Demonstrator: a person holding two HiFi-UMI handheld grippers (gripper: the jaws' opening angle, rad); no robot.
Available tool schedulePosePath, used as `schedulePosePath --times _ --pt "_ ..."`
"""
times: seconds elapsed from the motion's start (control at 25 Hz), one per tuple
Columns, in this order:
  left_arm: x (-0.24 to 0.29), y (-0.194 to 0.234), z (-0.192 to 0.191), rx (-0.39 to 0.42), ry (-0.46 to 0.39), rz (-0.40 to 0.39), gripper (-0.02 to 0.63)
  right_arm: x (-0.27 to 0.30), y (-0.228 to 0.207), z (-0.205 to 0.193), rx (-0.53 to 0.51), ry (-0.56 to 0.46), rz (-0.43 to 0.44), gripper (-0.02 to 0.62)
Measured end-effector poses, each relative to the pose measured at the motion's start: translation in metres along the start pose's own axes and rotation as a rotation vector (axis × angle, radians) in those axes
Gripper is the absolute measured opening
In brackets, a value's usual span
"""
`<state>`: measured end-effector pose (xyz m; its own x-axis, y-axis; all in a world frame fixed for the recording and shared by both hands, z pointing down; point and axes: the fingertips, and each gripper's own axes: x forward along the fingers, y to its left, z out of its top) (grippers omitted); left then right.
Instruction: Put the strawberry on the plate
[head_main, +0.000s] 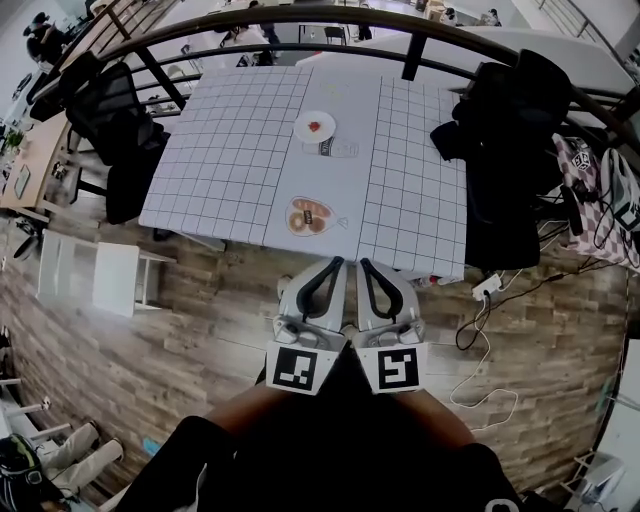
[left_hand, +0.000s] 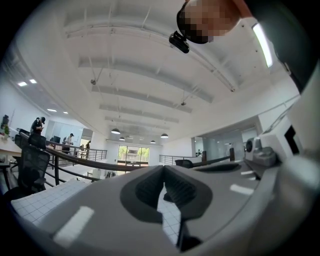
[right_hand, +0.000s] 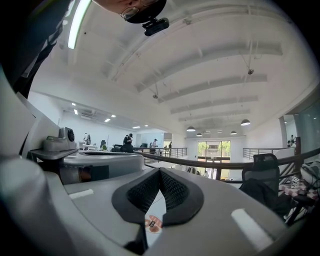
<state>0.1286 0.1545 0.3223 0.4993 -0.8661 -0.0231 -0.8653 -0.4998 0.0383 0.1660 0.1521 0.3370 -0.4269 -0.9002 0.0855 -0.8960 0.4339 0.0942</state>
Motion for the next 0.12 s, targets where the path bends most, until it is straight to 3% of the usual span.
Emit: schedulePosePath --times 0.12 --pt "0.0007 -0.0013 -0.0014 -0.006 0.008 0.002 0.009 -0.0007 0.0015 -0.0007 0.002 0.006 0.009 -0.003"
